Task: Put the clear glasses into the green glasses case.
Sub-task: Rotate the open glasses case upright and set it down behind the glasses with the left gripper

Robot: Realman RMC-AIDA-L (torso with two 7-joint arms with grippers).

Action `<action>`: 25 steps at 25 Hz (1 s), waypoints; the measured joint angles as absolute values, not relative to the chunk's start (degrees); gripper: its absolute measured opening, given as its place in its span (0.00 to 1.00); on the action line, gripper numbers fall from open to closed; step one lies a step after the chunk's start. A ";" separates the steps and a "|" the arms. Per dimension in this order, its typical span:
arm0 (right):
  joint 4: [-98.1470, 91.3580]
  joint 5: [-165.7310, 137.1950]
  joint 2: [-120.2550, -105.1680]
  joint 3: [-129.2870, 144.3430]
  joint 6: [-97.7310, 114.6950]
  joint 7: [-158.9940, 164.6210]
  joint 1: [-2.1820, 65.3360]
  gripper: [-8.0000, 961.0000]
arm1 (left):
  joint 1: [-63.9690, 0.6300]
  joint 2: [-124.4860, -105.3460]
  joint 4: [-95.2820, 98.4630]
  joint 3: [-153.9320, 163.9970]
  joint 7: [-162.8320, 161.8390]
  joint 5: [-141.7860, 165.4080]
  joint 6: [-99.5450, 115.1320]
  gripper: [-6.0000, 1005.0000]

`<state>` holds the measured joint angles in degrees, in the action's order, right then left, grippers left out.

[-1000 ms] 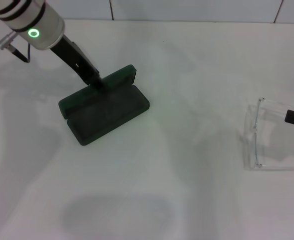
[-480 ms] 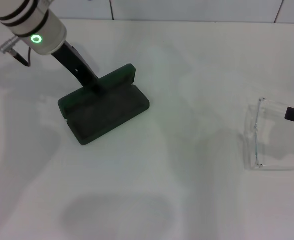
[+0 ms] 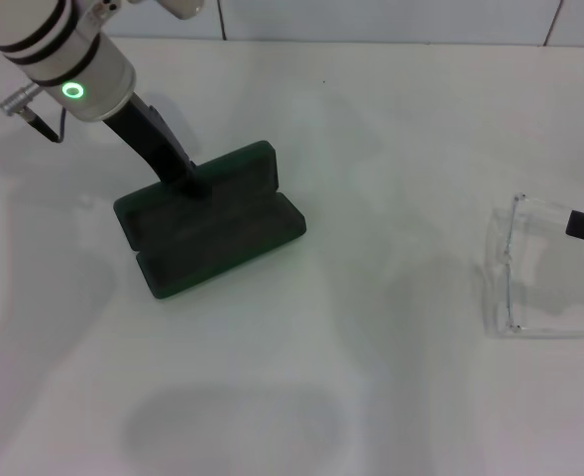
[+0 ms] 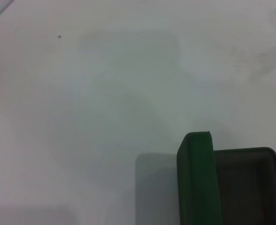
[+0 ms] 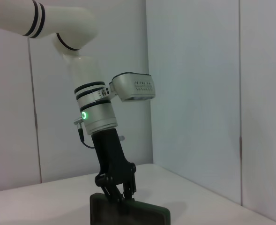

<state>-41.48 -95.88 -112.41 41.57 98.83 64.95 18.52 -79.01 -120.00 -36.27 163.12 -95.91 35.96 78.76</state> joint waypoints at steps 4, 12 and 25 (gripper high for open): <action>-41.48 -95.88 -112.41 41.55 98.75 64.90 18.30 0.80 | -78.99 -119.92 -35.37 163.12 -94.16 35.33 79.47 0.22; -39.69 -95.89 -112.03 39.42 98.69 63.57 18.79 0.80 | -78.02 -118.48 -36.11 163.03 -86.38 24.38 85.46 0.21; -39.13 -95.87 -111.62 39.36 95.46 63.45 21.99 0.80 | -69.28 -105.30 -28.13 163.04 -80.69 -2.29 99.01 0.21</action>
<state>-39.13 -95.87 -111.62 39.36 95.46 63.45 21.99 -69.28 -105.30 -28.13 163.04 -80.69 -2.29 99.01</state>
